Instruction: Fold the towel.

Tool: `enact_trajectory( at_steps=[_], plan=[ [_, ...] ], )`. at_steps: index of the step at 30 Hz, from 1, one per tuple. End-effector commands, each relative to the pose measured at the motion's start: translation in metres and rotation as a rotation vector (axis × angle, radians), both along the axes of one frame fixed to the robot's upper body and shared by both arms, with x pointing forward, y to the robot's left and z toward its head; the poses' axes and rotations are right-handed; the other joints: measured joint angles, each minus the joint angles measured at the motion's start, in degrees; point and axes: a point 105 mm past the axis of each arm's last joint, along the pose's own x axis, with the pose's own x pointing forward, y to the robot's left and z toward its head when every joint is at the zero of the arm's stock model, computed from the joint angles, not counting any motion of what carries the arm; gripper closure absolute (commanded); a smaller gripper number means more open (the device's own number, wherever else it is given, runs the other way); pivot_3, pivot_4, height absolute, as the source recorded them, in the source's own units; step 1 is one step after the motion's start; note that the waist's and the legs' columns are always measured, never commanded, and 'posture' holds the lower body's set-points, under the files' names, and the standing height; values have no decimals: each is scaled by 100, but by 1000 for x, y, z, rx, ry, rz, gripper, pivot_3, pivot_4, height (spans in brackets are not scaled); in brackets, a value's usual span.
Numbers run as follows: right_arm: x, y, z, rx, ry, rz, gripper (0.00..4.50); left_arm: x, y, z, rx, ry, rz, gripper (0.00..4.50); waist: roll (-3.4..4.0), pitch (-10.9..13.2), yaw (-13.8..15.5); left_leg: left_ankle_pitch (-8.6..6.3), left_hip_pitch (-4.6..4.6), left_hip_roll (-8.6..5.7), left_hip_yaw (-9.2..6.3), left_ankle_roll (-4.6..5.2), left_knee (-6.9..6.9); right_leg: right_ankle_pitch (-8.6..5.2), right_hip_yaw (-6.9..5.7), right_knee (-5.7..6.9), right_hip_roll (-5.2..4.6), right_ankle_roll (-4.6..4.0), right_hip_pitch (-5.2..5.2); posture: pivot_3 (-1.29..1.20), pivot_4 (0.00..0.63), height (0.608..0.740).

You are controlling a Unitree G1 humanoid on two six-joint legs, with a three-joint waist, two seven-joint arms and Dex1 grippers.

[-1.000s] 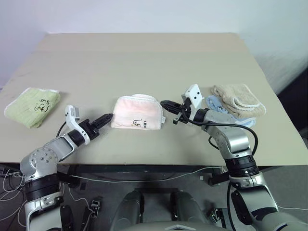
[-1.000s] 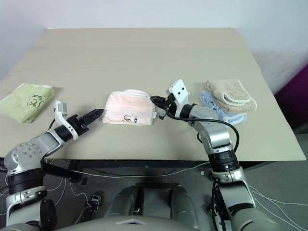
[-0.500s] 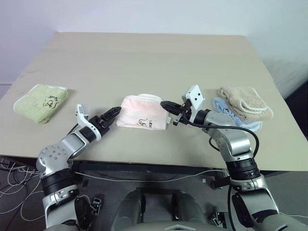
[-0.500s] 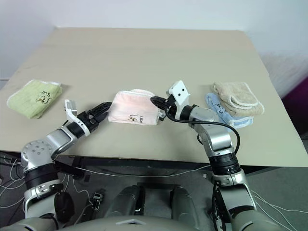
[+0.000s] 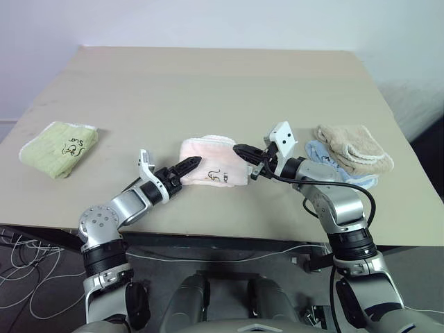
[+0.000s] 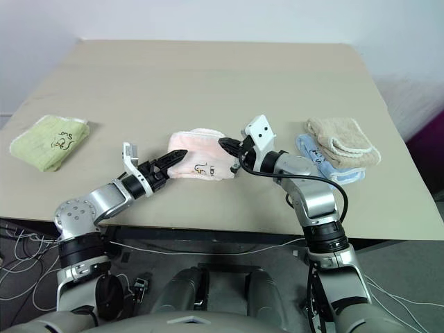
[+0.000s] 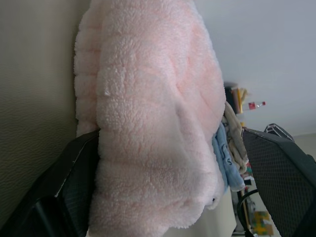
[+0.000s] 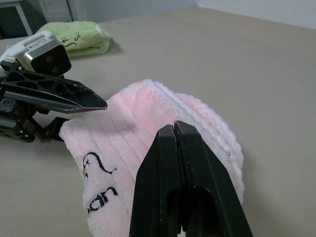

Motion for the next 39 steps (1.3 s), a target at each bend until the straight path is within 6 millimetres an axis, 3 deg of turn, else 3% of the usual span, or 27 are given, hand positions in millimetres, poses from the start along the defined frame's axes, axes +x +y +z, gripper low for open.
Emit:
enact_trajectory(
  at_steps=[1,10,12,17,22,27,33,36,39],
  plan=[
    [-5,2,15,17,-56,12,4500,-1,-11,-1,-39,17,-25,853,0,0,-1,0,0,0,0,0,0,0,0,0,0,0,0,0,150,740],
    [-5,2,17,21,-62,10,4500,0,-6,0,-67,12,17,3934,-1,1,-26,0,0,2,0,0,-2,0,1,0,3,0,-4,0,150,740],
    [-5,3,18,24,-65,9,4500,0,-5,0,-69,13,22,4448,-1,1,-25,0,0,2,0,0,-1,0,1,0,3,0,-4,0,150,740],
    [-4,1,26,38,-86,-6,4500,2,-1,1,-101,13,63,4448,-1,1,-35,0,0,3,1,0,-2,0,1,0,3,0,-4,0,150,740],
    [9,-16,42,65,-146,-97,4500,15,16,23,-129,-65,173,4448,-2,1,-43,0,-1,3,1,0,-2,0,1,0,3,0,-5,0,150,740],
    [23,-39,62,102,-203,-195,4500,39,62,84,-155,-254,395,4448,-8,7,-54,2,-3,10,1,-3,-4,0,1,2,12,1,-11,0,150,740],
    [27,-42,68,112,-224,-210,4500,52,135,151,-173,-432,648,4448,-8,7,-85,3,-4,9,5,-5,-10,0,1,-1,13,1,-15,0,150,740],
    [26,-39,69,116,-230,-202,4500,44,183,169,-174,-485,804,4448,-8,7,-169,3,-5,9,4,-4,-13,0,1,0,15,1,-18,0,150,740],
    [24,-39,67,119,-232,-203,4500,27,226,166,-180,-494,943,4448,-7,7,-194,3,-5,13,6,-5,-18,0,4,1,16,1,-23,0,150,740]
  ],
)
